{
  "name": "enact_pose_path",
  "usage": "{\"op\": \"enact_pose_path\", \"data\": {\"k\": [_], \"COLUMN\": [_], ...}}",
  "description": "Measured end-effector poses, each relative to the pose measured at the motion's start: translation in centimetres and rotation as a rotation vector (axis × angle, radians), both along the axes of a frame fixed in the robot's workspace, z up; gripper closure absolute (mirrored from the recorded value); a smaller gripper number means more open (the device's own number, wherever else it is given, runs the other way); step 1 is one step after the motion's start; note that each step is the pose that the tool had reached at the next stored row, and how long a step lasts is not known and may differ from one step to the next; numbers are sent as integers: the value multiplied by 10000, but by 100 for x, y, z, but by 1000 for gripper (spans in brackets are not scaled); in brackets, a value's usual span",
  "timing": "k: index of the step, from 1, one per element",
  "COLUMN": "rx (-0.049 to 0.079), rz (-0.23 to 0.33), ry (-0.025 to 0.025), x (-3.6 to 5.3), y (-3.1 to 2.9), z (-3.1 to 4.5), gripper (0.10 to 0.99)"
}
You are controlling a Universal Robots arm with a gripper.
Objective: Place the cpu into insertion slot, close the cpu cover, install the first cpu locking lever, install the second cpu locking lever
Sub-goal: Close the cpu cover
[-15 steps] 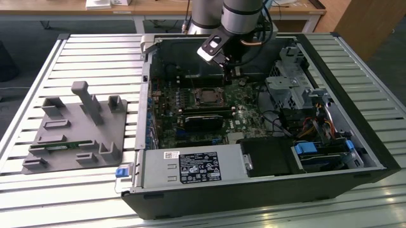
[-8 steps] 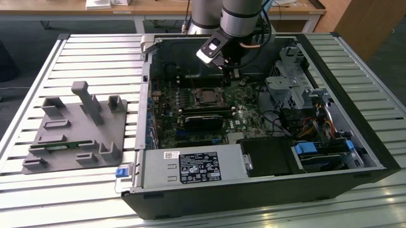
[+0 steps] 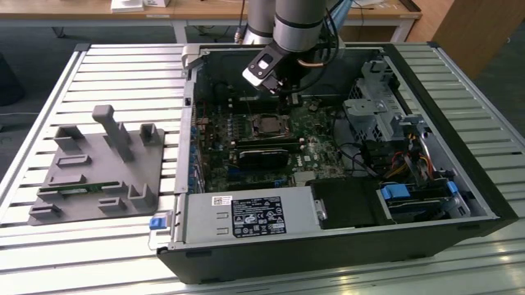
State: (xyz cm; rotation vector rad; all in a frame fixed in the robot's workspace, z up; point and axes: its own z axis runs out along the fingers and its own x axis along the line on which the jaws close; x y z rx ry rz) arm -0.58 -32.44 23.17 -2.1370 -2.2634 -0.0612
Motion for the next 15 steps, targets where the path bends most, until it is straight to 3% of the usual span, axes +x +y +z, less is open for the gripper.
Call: {"op": "enact_pose_path", "data": {"k": [6, 15], "rx": [0, 2], "rz": [1, 1], "ry": [71, 79], "x": [-35, -239], "y": [-5, -8], "z": [-83, -139], "gripper": [976, 976]}}
